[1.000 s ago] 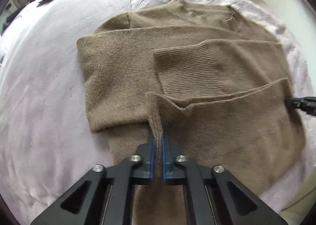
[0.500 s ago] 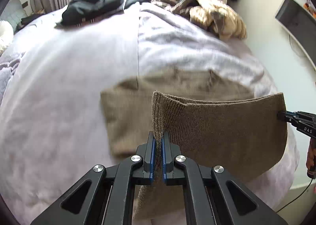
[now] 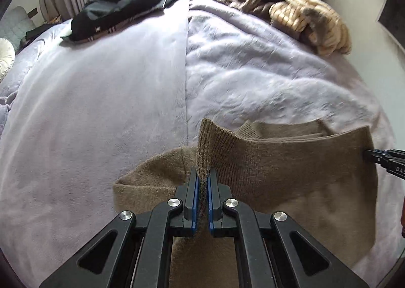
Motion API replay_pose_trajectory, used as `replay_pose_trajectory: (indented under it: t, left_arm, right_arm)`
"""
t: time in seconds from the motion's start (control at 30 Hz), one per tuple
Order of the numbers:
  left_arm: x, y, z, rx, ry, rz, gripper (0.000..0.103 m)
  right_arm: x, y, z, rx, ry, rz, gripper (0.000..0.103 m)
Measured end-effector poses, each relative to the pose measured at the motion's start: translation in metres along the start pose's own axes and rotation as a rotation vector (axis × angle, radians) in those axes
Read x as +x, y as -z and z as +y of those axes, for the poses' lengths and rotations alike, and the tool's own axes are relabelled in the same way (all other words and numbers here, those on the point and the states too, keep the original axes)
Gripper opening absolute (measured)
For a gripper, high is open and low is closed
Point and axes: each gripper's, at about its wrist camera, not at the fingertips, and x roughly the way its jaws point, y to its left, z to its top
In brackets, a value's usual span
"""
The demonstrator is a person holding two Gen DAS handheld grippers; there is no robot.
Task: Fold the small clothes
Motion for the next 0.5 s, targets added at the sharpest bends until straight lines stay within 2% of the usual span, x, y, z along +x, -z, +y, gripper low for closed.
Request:
replay_pose_trajectory:
  t: [0.13,0.2,0.23,0.27,0.3,0.37,0.43,0.5]
  left_arm:
    - [0.038,0.006,0.008,-0.019,-0.059,0.051,0.007]
    - [0.045,0.008,0.012,-0.025,-0.086,0.062,0.025]
    - [0.045,0.008,0.015,-0.028,-0.142,0.057,0.051]
    - [0.042,0.008,0.018,-0.031,-0.184,0.048,0.073]
    - [0.038,0.008,0.021,-0.037,-0.203,0.04,0.074]
    - [0.031,0.011,0.034,-0.065,-0.17,0.057,0.074]
    - [0.023,0.015,0.042,-0.075,-0.157,0.075,0.074]
    - [0.01,0.023,0.049,-0.093,-0.132,0.085,0.074]
  right_arm:
    - [0.033,-0.001,-0.013,0.049,-0.005,0.03,0.011]
    - [0.038,-0.001,-0.016,0.063,-0.011,0.032,0.011]
    - [0.037,-0.001,-0.017,0.068,-0.014,0.03,0.012]
    - [0.035,-0.001,-0.02,0.081,-0.026,0.026,0.012]
    - [0.034,-0.001,-0.022,0.092,-0.033,0.023,0.013]
    - [0.029,0.001,-0.033,0.123,-0.022,0.021,0.017]
    - [0.025,0.002,-0.045,0.163,0.033,0.025,0.029]
    - [0.019,0.006,-0.057,0.212,0.065,0.028,0.03]
